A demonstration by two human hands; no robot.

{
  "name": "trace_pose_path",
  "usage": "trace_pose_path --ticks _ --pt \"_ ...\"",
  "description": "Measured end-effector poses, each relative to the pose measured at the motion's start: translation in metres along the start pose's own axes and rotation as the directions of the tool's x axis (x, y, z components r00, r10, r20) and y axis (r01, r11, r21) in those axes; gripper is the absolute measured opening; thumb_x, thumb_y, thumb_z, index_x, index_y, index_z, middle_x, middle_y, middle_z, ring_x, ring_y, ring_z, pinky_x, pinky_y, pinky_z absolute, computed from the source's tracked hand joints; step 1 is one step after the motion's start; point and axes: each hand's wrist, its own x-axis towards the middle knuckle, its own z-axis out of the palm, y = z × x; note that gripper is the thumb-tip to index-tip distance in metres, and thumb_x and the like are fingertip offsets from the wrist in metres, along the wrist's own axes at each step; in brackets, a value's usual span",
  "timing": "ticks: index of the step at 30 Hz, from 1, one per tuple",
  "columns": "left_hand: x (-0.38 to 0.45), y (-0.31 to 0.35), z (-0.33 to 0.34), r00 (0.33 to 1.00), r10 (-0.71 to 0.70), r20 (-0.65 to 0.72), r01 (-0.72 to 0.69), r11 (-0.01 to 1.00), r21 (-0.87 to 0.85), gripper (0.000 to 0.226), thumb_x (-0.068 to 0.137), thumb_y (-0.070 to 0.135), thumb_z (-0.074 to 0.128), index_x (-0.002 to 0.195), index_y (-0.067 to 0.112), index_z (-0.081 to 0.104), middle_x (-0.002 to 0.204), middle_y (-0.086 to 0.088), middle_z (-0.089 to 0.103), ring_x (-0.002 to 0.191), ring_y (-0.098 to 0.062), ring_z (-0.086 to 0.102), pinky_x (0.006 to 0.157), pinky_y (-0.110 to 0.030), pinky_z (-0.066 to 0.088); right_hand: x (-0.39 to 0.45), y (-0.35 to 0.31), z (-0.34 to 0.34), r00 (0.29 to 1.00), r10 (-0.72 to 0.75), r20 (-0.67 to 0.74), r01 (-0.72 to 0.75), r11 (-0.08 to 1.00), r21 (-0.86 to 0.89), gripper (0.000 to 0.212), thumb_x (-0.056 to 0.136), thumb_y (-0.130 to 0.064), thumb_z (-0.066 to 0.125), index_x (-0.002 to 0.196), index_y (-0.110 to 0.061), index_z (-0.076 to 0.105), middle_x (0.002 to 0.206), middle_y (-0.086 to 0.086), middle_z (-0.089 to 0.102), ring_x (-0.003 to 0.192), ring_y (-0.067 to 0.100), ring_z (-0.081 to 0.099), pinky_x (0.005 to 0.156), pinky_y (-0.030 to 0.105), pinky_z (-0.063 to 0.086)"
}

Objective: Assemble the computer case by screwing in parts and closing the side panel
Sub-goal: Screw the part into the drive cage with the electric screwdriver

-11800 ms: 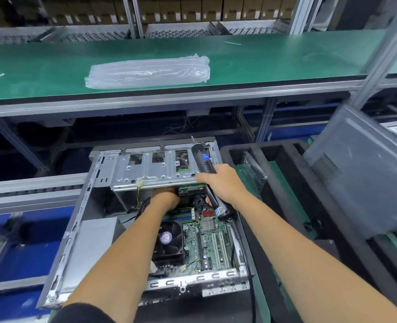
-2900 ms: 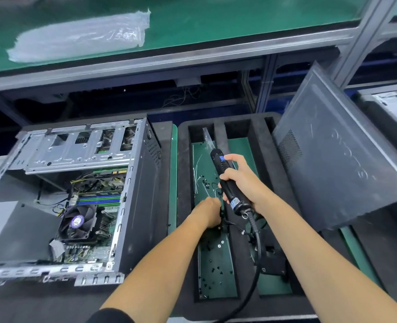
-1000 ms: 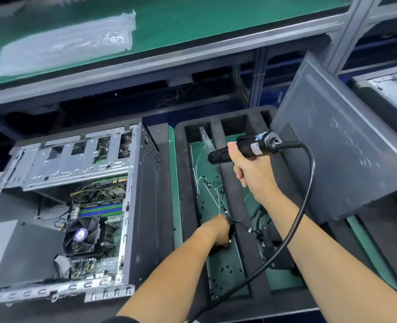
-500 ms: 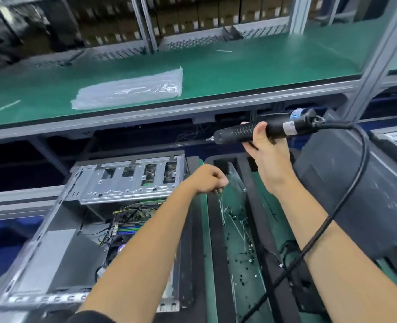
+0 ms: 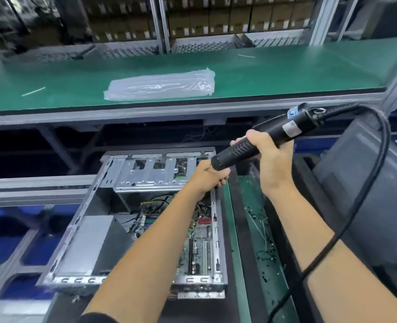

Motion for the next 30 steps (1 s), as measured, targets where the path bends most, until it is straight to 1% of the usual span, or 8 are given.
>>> trace_pose_path --ticks 2,7,12,15,18,21,25,30 --pt "-0.003 -0.004 -0.005 1.000 -0.008 -0.024 0.008 1.000 -0.020 0.017 0.091 0.006 0.055 0.075 0.009 0.058 0.064 -0.005 0.058 0.049 -0.011 0.048 0.047 -0.021 0.040 -0.001 -0.005 0.002 0.999 -0.010 -0.036 0.011 0.999 0.034 0.038 0.059 -0.025 0.071 0.083 0.002 0.060 0.081 0.024 0.067 0.083 0.041 0.071 0.078 0.035 0.056" --pt "-0.013 0.004 -0.006 0.999 -0.054 -0.007 0.048 0.943 -0.330 0.017 0.097 0.007 0.050 0.083 0.007 0.060 0.075 -0.007 0.060 0.049 -0.005 0.059 0.048 -0.014 0.047 -0.011 -0.016 0.003 0.989 -0.018 -0.144 0.040 0.988 0.152 0.036 0.066 -0.012 0.068 0.094 -0.002 0.047 0.056 0.003 0.058 0.055 0.027 0.063 0.072 0.044 0.054" --pt "-0.024 0.012 0.011 0.997 -0.020 0.078 0.039 0.970 -0.240 0.017 0.095 0.015 0.056 0.078 0.012 0.059 0.072 -0.003 0.061 0.057 -0.011 0.056 0.051 -0.020 0.048 -0.028 -0.024 0.006 0.977 0.006 -0.212 0.014 0.996 0.094 0.033 0.072 -0.028 0.074 0.082 -0.007 0.051 0.046 0.003 0.052 0.040 0.024 0.050 0.054 0.034 0.047" --pt "-0.030 0.013 0.018 0.998 -0.013 0.057 0.026 0.972 -0.234 0.013 0.095 0.013 0.057 0.084 0.006 0.060 0.068 -0.003 0.060 0.051 -0.010 0.053 0.049 -0.020 0.044 -0.037 -0.032 0.009 0.983 0.010 -0.185 0.004 0.997 0.077 0.023 0.078 -0.022 0.072 0.062 -0.021 0.054 0.043 0.005 0.050 0.037 0.024 0.047 0.053 0.039 0.044" --pt "-0.036 0.015 0.022 0.999 -0.033 0.025 0.038 0.973 -0.226 0.010 0.094 0.009 0.055 0.091 0.001 0.060 0.068 -0.006 0.060 0.053 -0.012 0.054 0.051 -0.022 0.045 -0.036 -0.048 0.015 0.991 0.096 -0.098 -0.087 0.992 0.087 0.029 0.078 -0.031 0.072 0.063 -0.018 0.051 0.045 0.007 0.048 0.037 0.024 0.046 0.048 0.034 0.044" --pt "-0.039 0.016 0.022 0.999 -0.033 0.003 0.032 0.960 -0.277 0.014 0.093 0.004 0.052 0.081 0.002 0.060 0.059 -0.001 0.062 0.054 -0.014 0.056 0.051 -0.023 0.046 -0.019 -0.077 0.024 0.961 0.269 0.065 -0.275 0.954 0.119 0.040 0.078 -0.048 0.073 0.073 -0.011 0.057 0.050 0.007 0.048 0.040 0.023 0.046 0.045 0.030 0.046" --pt "-0.041 0.017 0.014 0.999 -0.021 -0.045 0.008 0.962 -0.274 0.027 0.088 -0.007 0.046 0.070 0.007 0.059 0.057 -0.001 0.059 0.046 -0.009 0.054 0.045 -0.016 0.044 0.004 -0.096 0.044 0.975 0.170 0.146 -0.169 0.985 -0.016 0.034 0.085 -0.040 0.073 0.084 -0.012 0.053 0.051 0.007 0.048 0.040 0.024 0.047 0.047 0.034 0.048" --pt "-0.037 0.017 -0.012 0.995 -0.030 -0.099 -0.005 0.939 -0.343 0.019 0.088 -0.010 0.048 0.087 0.003 0.062 0.077 -0.007 0.064 0.056 -0.010 0.060 0.053 -0.016 0.048 0.020 -0.077 0.068 0.981 0.150 0.125 -0.141 0.987 -0.077 0.039 0.087 -0.046 0.072 0.086 -0.014 0.051 0.066 0.003 0.052 0.041 0.028 0.058 0.046 0.034 0.051"
